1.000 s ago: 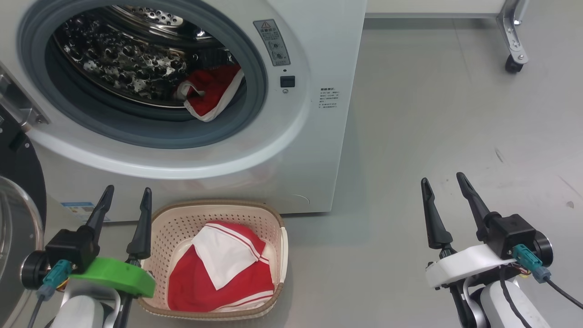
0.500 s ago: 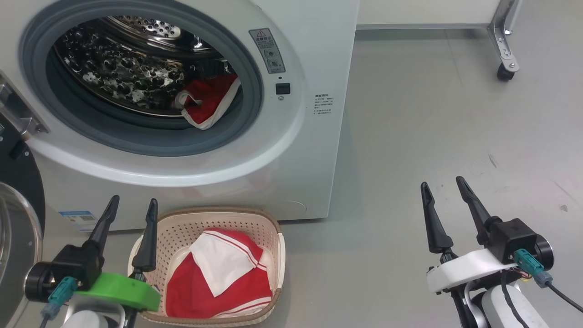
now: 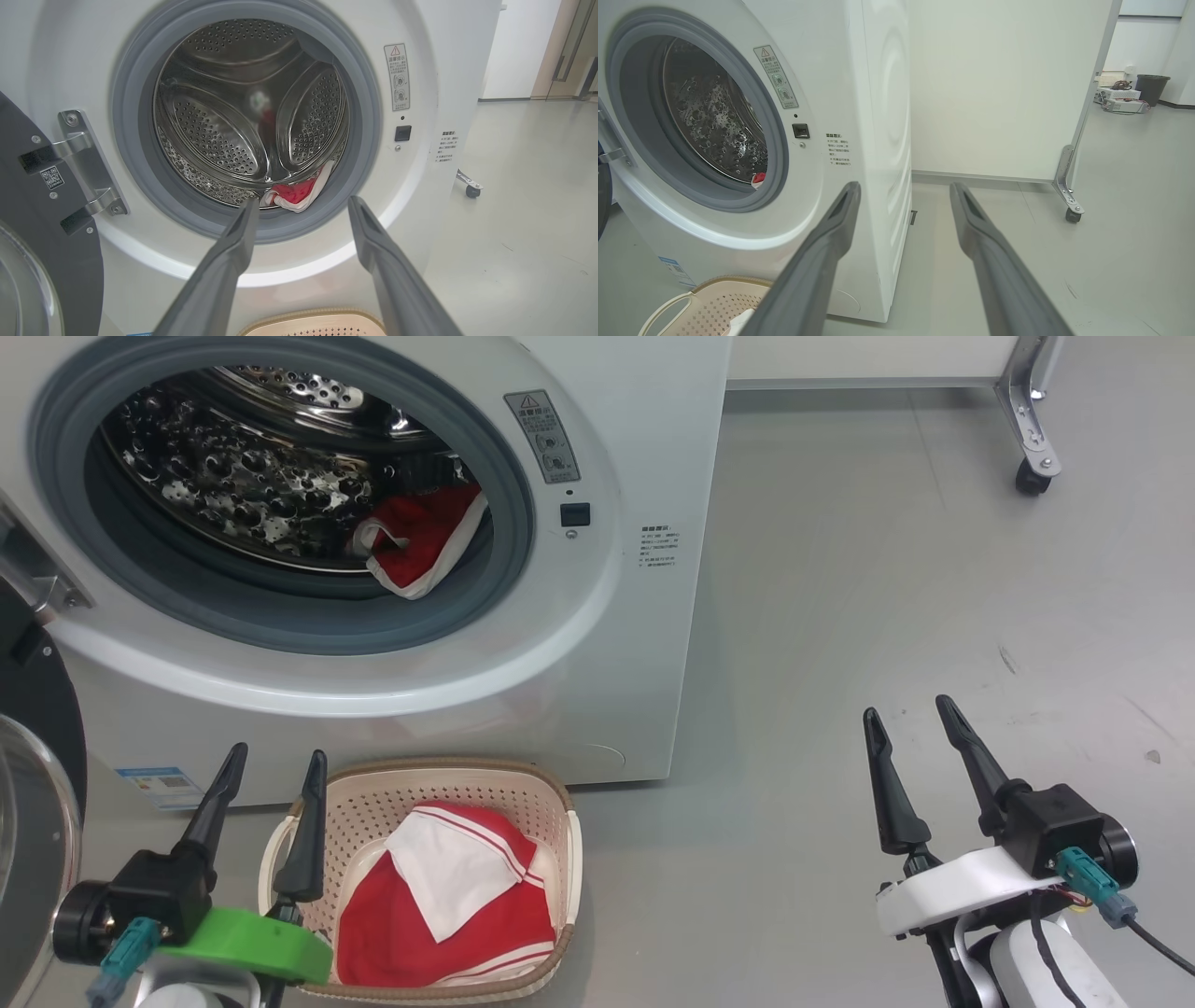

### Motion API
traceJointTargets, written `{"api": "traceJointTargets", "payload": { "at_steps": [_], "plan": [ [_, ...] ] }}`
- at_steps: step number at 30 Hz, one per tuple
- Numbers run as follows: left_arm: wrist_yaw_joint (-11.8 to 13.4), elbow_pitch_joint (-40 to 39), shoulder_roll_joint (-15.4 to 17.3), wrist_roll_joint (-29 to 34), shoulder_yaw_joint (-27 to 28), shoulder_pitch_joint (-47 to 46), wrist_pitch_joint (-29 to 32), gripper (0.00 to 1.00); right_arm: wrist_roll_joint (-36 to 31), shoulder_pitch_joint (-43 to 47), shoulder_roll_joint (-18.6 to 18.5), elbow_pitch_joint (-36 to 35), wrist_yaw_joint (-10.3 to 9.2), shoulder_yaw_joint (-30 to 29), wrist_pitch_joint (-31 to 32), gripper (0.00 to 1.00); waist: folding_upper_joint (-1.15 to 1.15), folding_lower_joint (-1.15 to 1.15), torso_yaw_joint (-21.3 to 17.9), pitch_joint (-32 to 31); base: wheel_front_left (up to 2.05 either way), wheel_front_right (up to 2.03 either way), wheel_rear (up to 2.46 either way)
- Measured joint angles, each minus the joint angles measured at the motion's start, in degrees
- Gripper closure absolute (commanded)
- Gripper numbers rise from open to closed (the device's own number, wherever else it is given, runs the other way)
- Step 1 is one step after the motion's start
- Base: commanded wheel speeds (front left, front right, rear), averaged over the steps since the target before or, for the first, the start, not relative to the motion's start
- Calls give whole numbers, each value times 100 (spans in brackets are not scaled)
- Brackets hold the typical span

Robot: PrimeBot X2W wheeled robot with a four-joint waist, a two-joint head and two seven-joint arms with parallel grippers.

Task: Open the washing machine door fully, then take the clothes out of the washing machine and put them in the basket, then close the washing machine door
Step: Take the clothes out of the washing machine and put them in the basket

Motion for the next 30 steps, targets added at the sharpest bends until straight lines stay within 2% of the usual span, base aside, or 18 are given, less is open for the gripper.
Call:
{"api": "traceJointTargets", "payload": {
  "at_steps": [18, 30],
  "plan": [
    [0, -163, -27, 55, 83, 87, 0, 0, 0, -1, 2, -113, 0, 24, 8, 0, 0, 0, -36, 92, 0, 0, 0],
    [0, -258, 49, 10, 88, 70, 0, 0, -18, -12, 18, -311, -9, 90, 60, 0, 0, 0, -178, 530, 0, 0, 0]
  ]
}}
